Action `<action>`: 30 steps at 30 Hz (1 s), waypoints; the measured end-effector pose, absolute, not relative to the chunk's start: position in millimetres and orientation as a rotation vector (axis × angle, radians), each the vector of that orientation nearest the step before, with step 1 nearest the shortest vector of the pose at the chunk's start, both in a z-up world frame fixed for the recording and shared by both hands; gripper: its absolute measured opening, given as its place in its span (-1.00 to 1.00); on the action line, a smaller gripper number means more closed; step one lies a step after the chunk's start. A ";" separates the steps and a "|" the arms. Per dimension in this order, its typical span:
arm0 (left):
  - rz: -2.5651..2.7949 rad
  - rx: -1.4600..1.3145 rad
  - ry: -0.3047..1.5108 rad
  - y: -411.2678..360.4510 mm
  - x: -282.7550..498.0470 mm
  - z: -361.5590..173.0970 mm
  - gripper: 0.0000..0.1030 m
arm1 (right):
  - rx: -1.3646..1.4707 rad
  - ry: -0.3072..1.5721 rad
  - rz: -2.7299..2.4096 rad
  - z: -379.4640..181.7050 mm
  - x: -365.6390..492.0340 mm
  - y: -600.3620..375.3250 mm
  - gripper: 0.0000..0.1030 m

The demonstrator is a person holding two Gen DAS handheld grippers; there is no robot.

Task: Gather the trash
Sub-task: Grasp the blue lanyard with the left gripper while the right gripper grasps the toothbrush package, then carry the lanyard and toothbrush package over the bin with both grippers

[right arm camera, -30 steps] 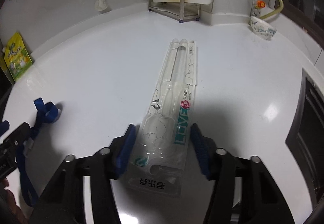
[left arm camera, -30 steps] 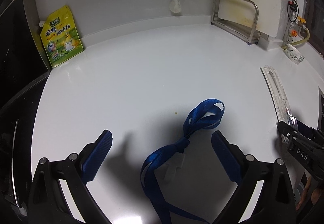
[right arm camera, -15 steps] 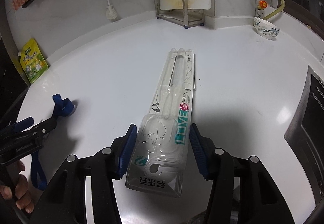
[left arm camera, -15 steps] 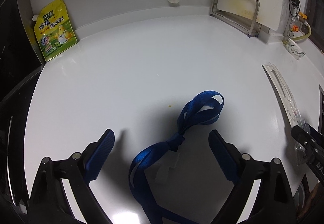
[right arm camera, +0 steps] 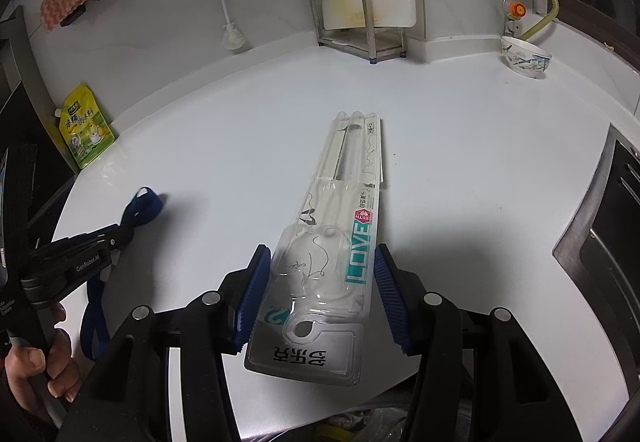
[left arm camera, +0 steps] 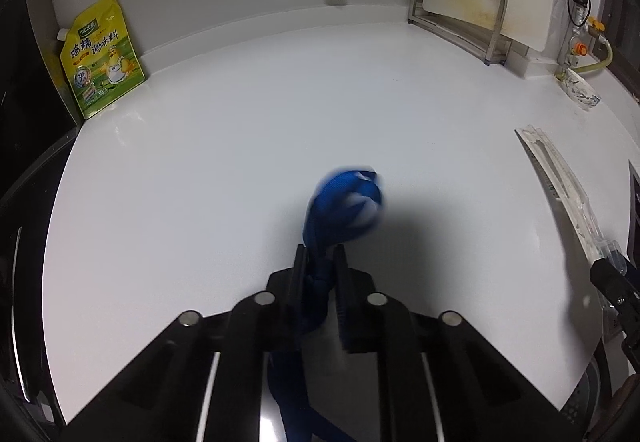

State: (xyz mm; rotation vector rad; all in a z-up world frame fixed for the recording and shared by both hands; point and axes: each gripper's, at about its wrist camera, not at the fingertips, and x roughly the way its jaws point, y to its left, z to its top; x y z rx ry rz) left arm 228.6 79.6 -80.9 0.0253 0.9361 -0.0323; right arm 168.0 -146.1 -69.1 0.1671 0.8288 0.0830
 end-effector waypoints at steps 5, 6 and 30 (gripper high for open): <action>-0.060 -0.001 0.897 74.8 209.4 -64.2 -0.77 | 0.174 0.816 0.091 -64.6 154.5 -148.4 -0.01; -0.068 -0.004 0.890 72.9 205.1 -60.1 -0.77 | 0.175 0.812 0.093 -62.6 150.5 -149.0 -0.01; -0.264 0.006 0.874 -12.4 70.1 -44.2 -0.77 | 0.191 0.795 0.118 -48.7 2.2 -171.8 -0.07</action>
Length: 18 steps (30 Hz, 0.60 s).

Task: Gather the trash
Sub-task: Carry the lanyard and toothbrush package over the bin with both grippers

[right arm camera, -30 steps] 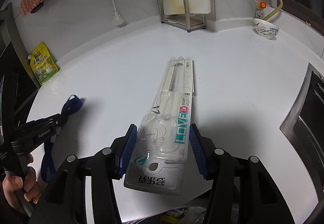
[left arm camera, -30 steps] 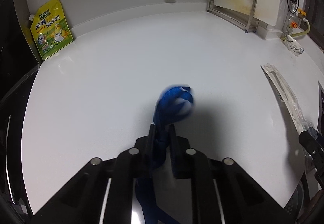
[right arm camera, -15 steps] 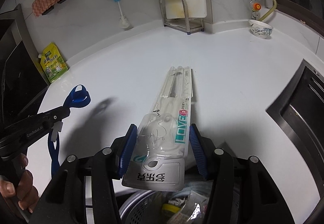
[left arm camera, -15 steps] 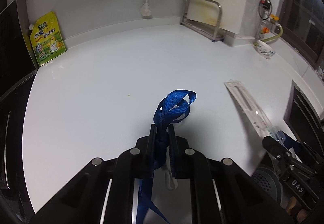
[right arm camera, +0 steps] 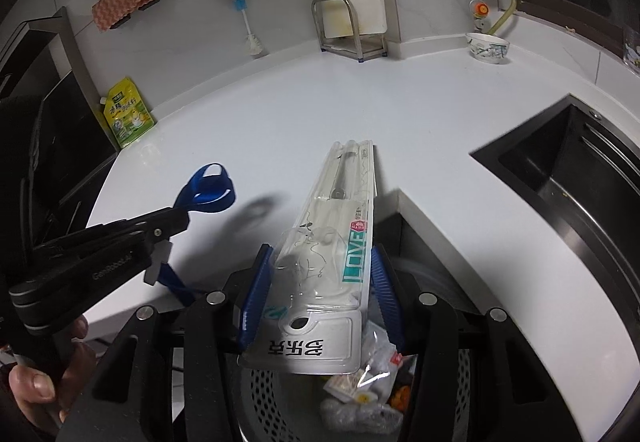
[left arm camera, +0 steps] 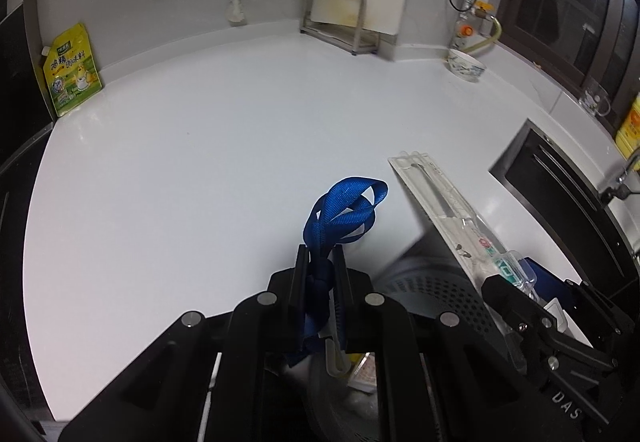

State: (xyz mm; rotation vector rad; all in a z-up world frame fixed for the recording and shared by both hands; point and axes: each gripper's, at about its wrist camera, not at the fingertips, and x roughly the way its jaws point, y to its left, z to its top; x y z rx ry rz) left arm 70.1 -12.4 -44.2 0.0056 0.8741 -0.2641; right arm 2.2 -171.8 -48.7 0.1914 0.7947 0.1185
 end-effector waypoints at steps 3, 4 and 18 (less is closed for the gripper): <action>-0.286 0.013 0.881 -22.8 50.1 -49.2 -0.77 | 0.191 0.797 0.119 -50.1 -19.9 -176.0 -0.07; -0.293 0.016 0.883 -25.5 44.9 -50.3 -0.77 | 0.194 0.797 0.119 -50.3 -26.3 -178.1 -0.07; -0.390 0.058 0.894 -67.7 -10.7 -69.4 -0.77 | 0.250 0.832 0.102 -66.8 -102.6 -199.9 -0.07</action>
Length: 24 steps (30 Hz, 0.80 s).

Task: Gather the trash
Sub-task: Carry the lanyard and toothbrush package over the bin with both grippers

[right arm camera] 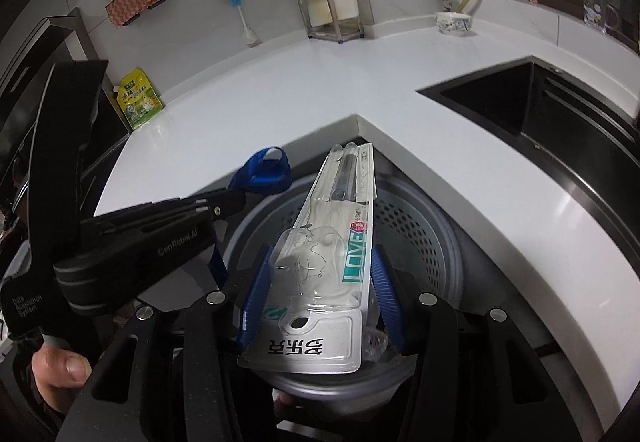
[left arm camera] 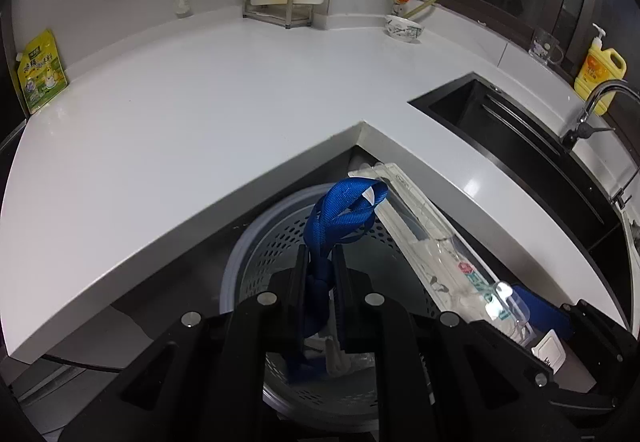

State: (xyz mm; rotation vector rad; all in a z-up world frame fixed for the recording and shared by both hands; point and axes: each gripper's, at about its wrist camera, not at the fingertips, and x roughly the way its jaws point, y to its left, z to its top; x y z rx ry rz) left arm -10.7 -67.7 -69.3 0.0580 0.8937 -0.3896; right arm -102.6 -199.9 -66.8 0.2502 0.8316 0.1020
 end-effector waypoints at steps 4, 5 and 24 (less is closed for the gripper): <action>-0.396 0.075 0.908 -74.3 -10.6 -79.7 -0.77 | 0.293 0.867 0.096 -83.9 -101.3 -208.6 -0.07; -0.395 0.080 0.912 -75.4 -10.8 -83.1 -0.77 | 0.306 0.873 0.096 -87.9 -100.6 -210.6 -0.07; -0.361 0.105 0.967 -74.4 -3.5 -120.4 -0.77 | 0.339 0.951 0.108 -123.8 -88.6 -209.9 -0.07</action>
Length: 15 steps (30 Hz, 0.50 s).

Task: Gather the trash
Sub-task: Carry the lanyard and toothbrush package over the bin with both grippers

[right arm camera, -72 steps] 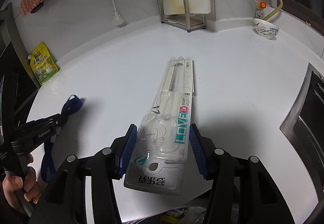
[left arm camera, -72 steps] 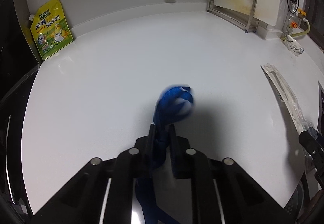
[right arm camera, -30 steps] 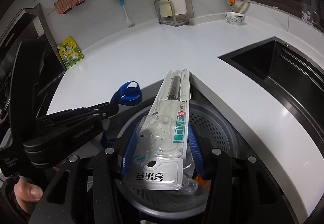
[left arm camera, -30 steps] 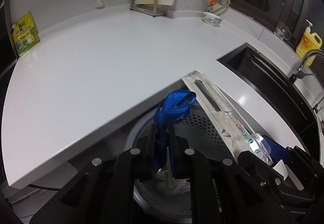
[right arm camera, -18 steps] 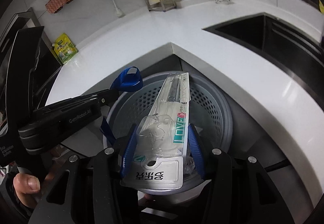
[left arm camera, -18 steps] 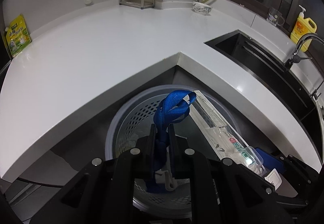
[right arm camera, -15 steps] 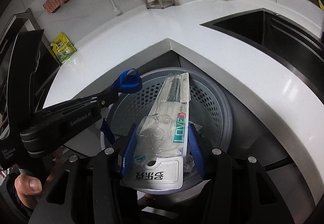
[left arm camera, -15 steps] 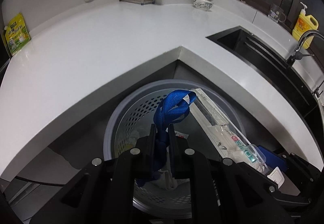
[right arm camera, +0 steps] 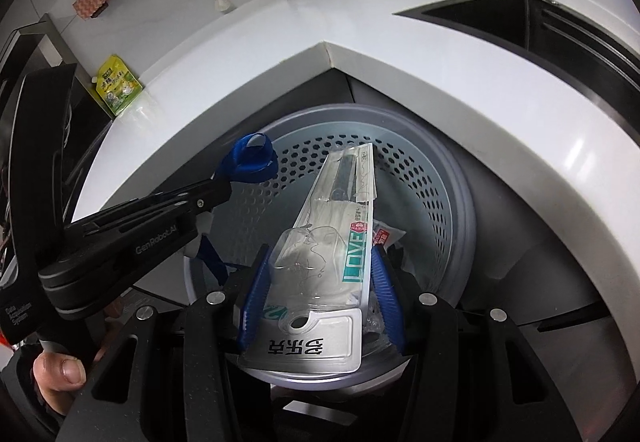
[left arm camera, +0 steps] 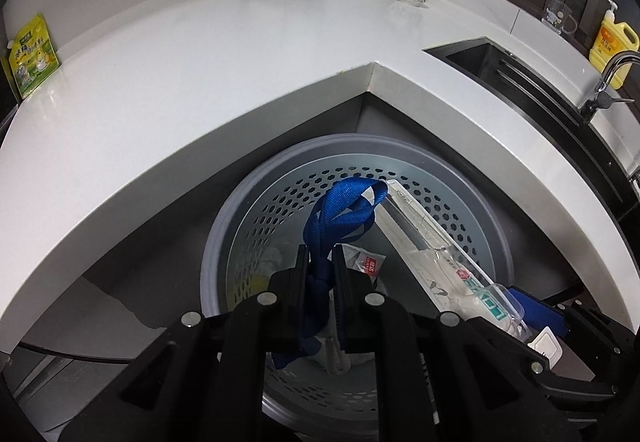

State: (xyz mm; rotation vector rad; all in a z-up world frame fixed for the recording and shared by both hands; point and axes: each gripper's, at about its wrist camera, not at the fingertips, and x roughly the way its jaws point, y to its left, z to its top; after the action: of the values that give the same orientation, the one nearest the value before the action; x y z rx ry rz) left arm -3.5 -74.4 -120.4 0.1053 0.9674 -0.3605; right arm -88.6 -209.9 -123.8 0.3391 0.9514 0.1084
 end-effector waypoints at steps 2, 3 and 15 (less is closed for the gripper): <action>-0.357 0.104 0.972 -73.3 -3.3 -122.7 -0.77 | 0.338 0.957 0.108 -127.0 -87.4 -209.5 -0.07; -0.355 0.104 0.975 -72.8 -3.0 -123.8 -0.77 | 0.340 0.963 0.107 -129.7 -86.1 -209.5 -0.07; -0.345 0.105 0.997 -67.9 -3.2 -132.0 -0.77 | 0.376 0.991 0.112 -145.7 -73.2 -212.8 -0.07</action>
State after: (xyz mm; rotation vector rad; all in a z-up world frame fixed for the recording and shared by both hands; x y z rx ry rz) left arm -3.2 -67.9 -132.0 0.1054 0.9970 -0.3451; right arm -73.2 -212.8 -145.7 0.3759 0.9908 0.1118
